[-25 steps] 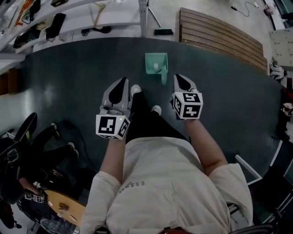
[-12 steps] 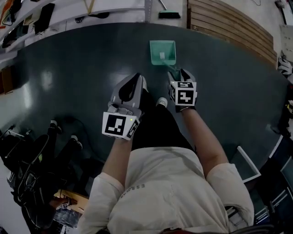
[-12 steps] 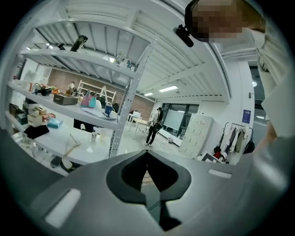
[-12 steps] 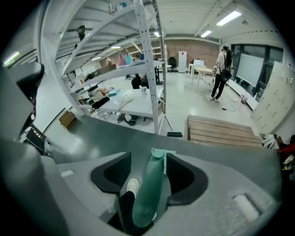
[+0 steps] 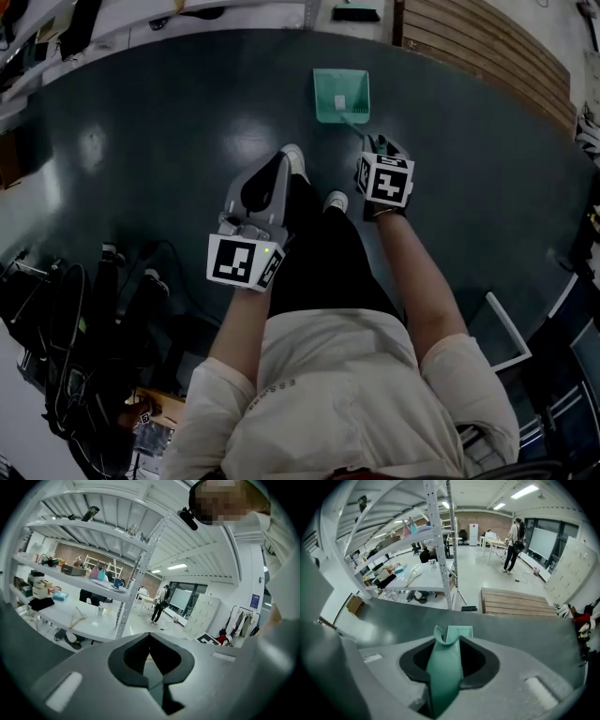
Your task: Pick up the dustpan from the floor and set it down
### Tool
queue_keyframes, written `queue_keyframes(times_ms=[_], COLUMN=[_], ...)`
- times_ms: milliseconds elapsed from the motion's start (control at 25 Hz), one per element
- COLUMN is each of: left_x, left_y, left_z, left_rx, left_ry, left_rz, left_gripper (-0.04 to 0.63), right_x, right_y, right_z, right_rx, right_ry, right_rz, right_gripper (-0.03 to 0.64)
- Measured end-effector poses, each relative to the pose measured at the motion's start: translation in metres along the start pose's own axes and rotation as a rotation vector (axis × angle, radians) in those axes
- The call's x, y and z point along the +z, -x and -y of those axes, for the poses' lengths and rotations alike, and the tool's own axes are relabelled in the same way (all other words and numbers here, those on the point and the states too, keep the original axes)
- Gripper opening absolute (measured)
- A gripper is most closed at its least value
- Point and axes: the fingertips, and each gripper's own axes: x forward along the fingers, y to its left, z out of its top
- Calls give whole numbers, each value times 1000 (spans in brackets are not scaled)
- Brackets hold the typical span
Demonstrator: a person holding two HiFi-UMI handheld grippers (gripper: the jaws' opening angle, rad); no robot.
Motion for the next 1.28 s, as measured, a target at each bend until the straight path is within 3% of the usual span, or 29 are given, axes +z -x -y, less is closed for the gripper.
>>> queue_keyframes(times_ms=[280, 520, 800, 1120, 1280], left_x=[1, 22, 43, 68, 87], left_y=[-6, 6, 42, 72, 88], left_z=[4, 14, 47, 141, 143], left_rx=[-50, -87, -103, -113, -121], left_ry=[14, 11, -47, -177, -201], left_rz=[-9, 23, 60, 133, 161], left_gripper=[9, 9, 9, 9, 9], right_x=[3, 5, 5, 1, 15], right_y=[2, 42, 132, 247, 285], right_z=[5, 5, 11, 58, 55], right_rx=[-29, -5, 35, 75, 77], right_ry=[3, 13, 21, 56, 43], right_rz=[-20, -31, 74, 241, 312], right_gripper=[72, 72, 72, 72, 71])
